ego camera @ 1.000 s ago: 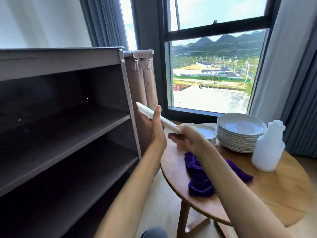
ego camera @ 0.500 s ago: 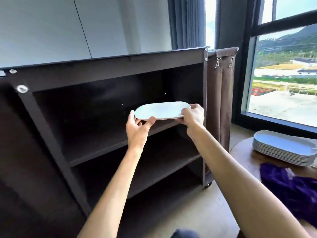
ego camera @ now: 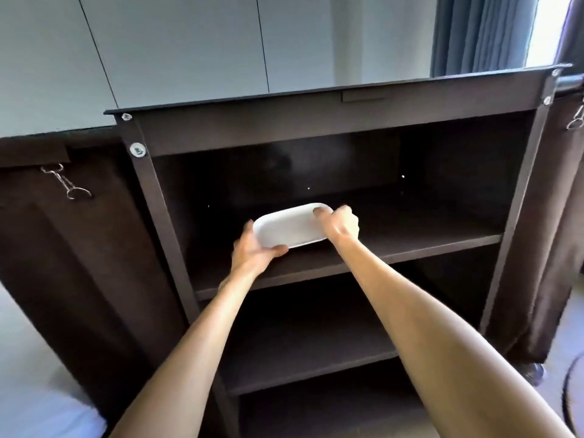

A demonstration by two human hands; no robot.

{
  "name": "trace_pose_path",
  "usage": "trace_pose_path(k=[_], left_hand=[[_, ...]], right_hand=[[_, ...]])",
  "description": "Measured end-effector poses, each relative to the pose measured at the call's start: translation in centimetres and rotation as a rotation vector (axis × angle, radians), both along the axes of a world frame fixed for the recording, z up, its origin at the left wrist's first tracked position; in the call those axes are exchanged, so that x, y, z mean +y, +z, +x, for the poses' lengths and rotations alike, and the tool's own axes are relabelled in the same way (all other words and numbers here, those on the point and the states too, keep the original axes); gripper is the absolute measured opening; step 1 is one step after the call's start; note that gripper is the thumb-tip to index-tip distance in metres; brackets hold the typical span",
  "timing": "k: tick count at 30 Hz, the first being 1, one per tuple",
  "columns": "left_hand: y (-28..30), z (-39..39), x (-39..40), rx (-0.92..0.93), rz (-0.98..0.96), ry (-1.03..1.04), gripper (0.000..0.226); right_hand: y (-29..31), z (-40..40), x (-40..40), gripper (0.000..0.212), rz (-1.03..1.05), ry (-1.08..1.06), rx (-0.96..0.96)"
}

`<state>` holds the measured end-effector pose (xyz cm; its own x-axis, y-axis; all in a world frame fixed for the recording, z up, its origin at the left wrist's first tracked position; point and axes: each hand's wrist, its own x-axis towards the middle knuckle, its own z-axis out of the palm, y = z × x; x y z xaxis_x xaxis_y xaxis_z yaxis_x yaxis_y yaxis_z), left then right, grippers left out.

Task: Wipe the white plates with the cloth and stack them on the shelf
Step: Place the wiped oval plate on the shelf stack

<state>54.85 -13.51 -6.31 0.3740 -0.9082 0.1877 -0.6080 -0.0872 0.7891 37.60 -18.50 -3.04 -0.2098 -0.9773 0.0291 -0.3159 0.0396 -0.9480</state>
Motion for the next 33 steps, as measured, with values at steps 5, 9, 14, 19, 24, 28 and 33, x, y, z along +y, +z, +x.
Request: trace_pose_path(k=[5,9,14,19,24,28,33], left_hand=[[0.2,1.9,-4.9,-0.068,0.058,0.095,0.096],[0.7,3.5,-8.3,-0.103,0.111,0.138,0.101],[0.2,6.0,-11.8,-0.208,0.13,0.198,0.116],[0.5,8.0,-13.0,-0.223,0.134,0.218,0.107],[0.5,9.4,-13.6,-0.252,0.178,0.236,0.105],[0.5,9.5,-13.5,-0.207,0.177,0.21,0.098],[0.8,8.4,-12.5,-0.209,0.218,0.222,0.08]], right_hand=[[0.0,2.5,-4.7,0.053,-0.032,0.109,0.172],[-0.1,4.4,-7.9,0.049,-0.075,0.18,0.305],[-1.6,7.1,-11.2,0.053,-0.09,0.264,0.385],[-2.7,9.6,-13.7,0.059,-0.077,0.342,0.444],[-3.2,10.8,-15.3,0.059,-0.1,0.352,0.52],[-3.7,10.9,-15.9,0.062,-0.098,0.364,0.538],[-3.7,10.6,-15.1,0.061,-0.094,0.362,0.57]])
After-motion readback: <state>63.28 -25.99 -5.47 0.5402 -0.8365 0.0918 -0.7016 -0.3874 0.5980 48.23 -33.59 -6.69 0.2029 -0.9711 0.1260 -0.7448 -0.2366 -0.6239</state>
